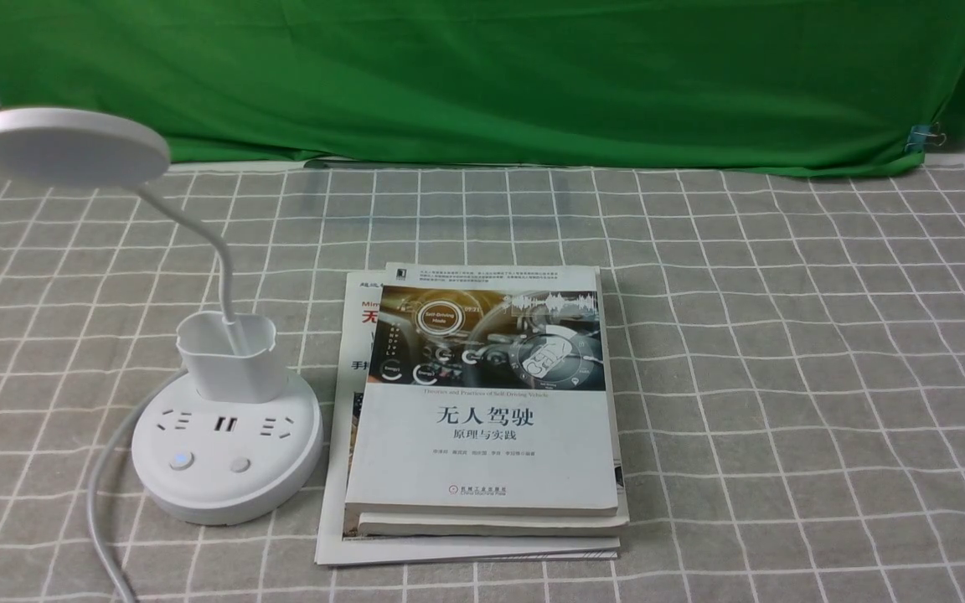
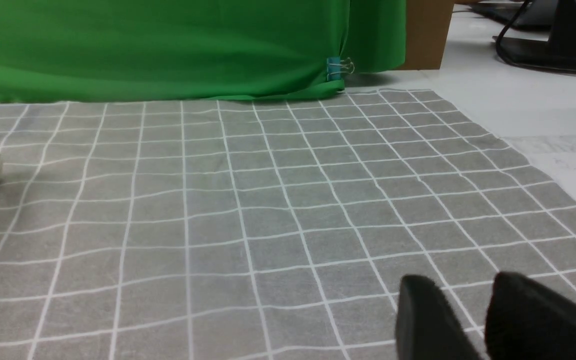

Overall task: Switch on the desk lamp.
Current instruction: Use the left arm to press the button switch on the lamp holder

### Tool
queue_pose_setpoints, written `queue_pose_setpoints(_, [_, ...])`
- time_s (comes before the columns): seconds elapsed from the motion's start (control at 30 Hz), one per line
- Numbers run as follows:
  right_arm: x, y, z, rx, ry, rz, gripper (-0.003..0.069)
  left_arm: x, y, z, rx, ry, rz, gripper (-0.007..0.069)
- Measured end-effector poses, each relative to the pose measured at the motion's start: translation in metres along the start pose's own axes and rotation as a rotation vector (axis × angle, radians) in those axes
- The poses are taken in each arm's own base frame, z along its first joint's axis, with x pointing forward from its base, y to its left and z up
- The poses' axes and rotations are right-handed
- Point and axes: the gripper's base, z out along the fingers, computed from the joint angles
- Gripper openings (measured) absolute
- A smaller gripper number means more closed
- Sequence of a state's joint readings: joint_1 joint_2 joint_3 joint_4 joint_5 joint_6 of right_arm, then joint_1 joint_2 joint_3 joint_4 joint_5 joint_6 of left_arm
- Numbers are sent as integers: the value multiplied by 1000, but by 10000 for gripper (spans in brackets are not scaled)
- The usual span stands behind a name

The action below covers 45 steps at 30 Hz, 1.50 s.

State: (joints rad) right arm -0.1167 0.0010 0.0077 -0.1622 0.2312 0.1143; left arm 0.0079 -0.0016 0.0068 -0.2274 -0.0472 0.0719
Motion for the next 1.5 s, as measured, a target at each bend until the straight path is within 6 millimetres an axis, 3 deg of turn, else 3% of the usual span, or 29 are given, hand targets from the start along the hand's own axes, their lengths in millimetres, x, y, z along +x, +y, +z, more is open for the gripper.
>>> queue_pose_setpoints(0.07, [0, 0, 0, 0, 0, 0, 244, -2, 0, 0, -4, -22, -118, 19])
queue_pose_setpoints(0.33, [0, 0, 0, 0, 0, 0, 244, -7, 0, 0, -1, -47, -206, 19])
queue_pose_setpoints(0.53, [0, 0, 0, 0, 0, 0, 244, -54, -11, 5, 30, 3, -211, 19])
queue_pose_setpoints(0.67, [0, 0, 0, 0, 0, 0, 244, -76, -21, 18, 36, 263, -177, 19])
queue_pose_setpoints(0.77, [0, 0, 0, 0, 0, 0, 244, -74, -24, 30, 34, 471, -121, 19])
queue_pose_setpoints(0.9, [0, 0, 0, 0, 0, 0, 244, -68, -24, 43, 41, 598, -34, 19])
queue_pose_setpoints(1.07, [0, 0, 0, 0, 0, 0, 244, -65, -23, 59, 36, 601, -41, 19])
queue_pose_setpoints(1.37, [0, 0, 0, 0, 0, 0, 244, -58, -24, 70, 32, 644, -86, 19])
queue_pose_setpoints(1.5, [0, 0, 0, 0, 0, 1, 244, -43, -22, 84, 21, 750, -68, 19])
